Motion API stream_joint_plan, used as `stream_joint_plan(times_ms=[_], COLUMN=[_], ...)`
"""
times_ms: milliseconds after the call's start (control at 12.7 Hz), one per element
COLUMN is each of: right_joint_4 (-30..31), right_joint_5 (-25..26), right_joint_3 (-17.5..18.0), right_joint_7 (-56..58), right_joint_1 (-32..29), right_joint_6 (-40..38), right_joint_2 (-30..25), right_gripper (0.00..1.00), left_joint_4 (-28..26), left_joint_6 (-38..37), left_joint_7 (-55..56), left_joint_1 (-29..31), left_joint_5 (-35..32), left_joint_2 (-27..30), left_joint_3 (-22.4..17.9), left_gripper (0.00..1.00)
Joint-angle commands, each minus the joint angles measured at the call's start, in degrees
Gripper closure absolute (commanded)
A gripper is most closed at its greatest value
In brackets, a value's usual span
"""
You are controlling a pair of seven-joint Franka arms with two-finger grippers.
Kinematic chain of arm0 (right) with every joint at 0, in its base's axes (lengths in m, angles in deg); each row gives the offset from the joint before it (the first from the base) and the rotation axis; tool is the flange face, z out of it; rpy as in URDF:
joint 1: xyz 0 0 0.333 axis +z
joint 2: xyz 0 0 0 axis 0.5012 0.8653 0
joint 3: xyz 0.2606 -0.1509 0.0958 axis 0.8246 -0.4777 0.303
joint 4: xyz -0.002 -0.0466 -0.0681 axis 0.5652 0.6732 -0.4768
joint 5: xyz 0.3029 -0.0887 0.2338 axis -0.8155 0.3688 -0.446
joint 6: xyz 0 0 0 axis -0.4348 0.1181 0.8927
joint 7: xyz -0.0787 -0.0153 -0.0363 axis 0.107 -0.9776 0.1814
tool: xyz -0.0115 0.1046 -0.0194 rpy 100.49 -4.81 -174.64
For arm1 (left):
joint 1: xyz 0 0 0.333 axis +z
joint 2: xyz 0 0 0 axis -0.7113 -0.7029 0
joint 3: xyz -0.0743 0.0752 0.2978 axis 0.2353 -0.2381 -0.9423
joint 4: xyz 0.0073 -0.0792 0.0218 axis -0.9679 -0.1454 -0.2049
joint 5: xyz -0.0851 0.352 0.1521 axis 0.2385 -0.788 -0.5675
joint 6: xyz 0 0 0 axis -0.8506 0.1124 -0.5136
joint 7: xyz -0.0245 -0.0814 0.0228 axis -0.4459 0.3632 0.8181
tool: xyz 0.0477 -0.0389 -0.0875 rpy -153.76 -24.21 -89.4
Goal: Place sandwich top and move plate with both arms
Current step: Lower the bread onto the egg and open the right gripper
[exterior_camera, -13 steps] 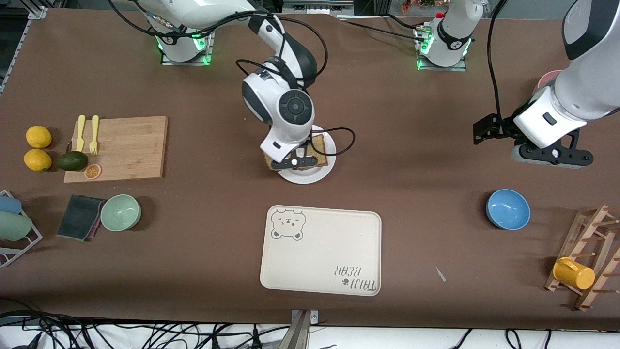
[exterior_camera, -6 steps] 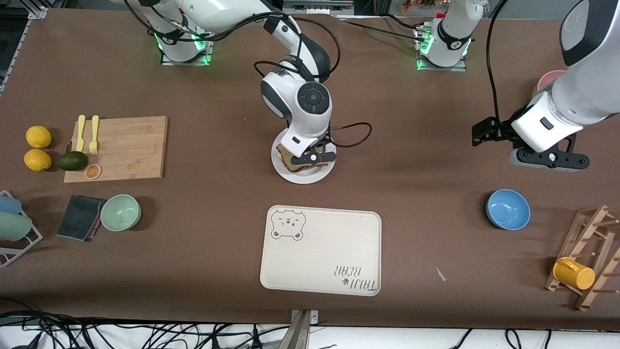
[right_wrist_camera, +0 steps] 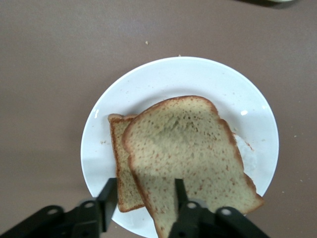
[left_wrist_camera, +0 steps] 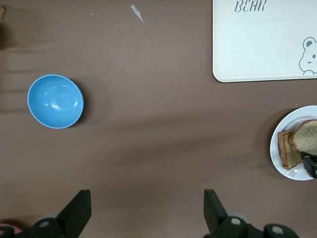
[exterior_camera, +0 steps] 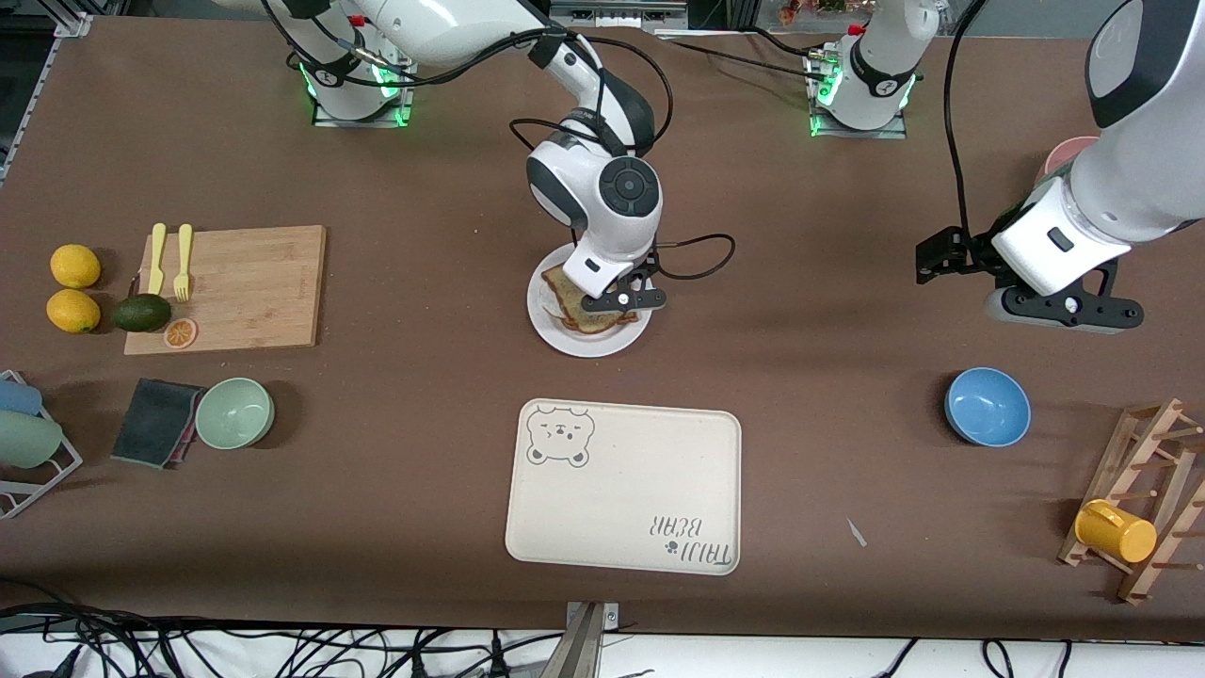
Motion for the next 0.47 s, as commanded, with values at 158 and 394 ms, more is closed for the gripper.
stream_joint_plan(times_ms=[158, 394], right_joint_4=[-1.91, -1.83], right_joint_5=[-1.03, -1.47], right_joint_3=[-0.82, -0.81], right_joint_7=[0.24, 0.42], right_joint_1=[-1.50, -3.96], right_joint_6=[-1.52, -5.28], right_joint_2=[-0.98, -3.70], right_gripper=[0.00, 0.00], left_joint_4=[-0.02, 0.42], left_joint_6=[0.69, 0.60], left_joint_7=[-0.04, -0.83], left_joint_1=[-0.65, -2.84], left_joint_5=[0.51, 0.78], left_joint_2=[0.31, -2.04], left_joint_3=[0.02, 0.37], left_gripper=[0.00, 0.00])
